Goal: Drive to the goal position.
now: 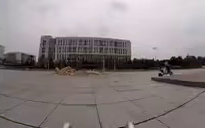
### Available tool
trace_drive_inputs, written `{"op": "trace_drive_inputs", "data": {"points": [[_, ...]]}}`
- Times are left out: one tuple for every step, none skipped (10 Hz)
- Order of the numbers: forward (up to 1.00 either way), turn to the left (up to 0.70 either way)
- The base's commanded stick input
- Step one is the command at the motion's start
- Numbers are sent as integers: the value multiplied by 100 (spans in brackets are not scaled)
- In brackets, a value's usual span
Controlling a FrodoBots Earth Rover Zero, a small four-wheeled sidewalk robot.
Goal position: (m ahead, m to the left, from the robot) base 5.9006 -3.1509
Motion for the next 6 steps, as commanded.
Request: {"op": "trace_drive_inputs", "data": {"points": [[85,0],[85,0],[85,0],[85,0],[85,0],[85,0]]}}
